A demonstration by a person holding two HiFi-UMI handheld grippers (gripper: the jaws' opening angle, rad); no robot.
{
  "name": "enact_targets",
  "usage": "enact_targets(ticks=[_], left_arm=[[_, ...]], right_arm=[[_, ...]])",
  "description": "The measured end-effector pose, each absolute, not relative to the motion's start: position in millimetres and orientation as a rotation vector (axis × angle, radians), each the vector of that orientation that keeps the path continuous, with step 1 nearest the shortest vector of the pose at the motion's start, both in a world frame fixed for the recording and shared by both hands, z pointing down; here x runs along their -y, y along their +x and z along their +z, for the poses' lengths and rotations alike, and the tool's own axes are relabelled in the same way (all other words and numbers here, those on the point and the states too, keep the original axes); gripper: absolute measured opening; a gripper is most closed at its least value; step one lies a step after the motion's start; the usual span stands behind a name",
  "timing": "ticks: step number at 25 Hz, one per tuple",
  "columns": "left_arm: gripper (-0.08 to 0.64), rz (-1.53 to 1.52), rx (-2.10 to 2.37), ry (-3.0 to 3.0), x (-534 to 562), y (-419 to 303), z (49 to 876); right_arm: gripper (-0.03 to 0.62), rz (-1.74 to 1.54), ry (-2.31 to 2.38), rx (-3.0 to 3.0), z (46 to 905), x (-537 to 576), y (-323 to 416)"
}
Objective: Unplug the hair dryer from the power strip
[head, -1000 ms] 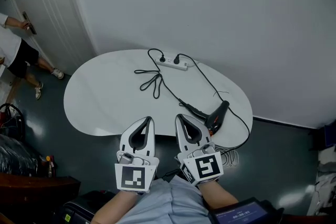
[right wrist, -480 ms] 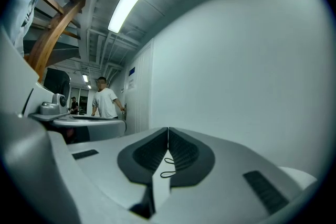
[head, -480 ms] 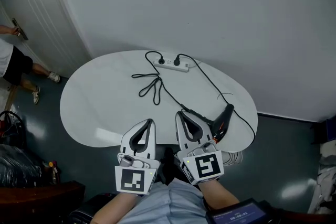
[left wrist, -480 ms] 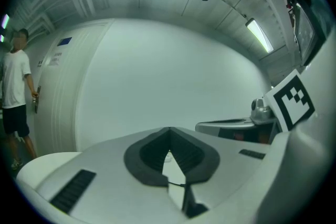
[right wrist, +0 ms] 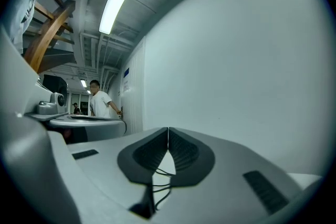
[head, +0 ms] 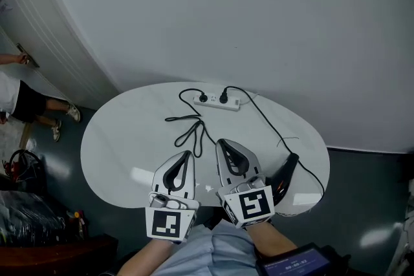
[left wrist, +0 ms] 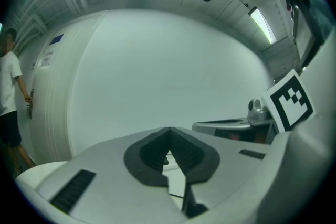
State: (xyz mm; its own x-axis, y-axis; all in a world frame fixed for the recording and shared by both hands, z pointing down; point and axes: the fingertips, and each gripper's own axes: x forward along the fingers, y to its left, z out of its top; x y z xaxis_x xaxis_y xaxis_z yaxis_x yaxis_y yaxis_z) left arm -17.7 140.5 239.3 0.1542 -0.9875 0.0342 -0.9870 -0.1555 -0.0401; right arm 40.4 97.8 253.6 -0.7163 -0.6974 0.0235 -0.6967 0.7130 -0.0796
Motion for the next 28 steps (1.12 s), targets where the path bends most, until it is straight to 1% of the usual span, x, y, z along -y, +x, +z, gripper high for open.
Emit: enact_targets(ticks=[7,11,20,28], left_arm=[[0.002,-0.136,-2.005,-2.359,-97.4,-8.0,231.0],[0.002,-0.070,-2.052,-2.372,-82.1,-7.8,226.7],[0.002,-0.024,-2.034,-2.414,-49.1,-29.4,228.0],[0.002,0.006,-1.995,-2.535,-15.4,-56.1,253.5]], right_arm=[[0.002,-0.156,-1.149,-2.886,251.5,-58.6,44.9],[0.002,-0.178,-1.144,-2.894,256.6,-44.5,42.2],[0.002,-0.177,-1.224,-2.914,265.4,-19.8,27.1],[0.002,-0.183,-1.321,-2.937,284.8,12.3,-5.0]])
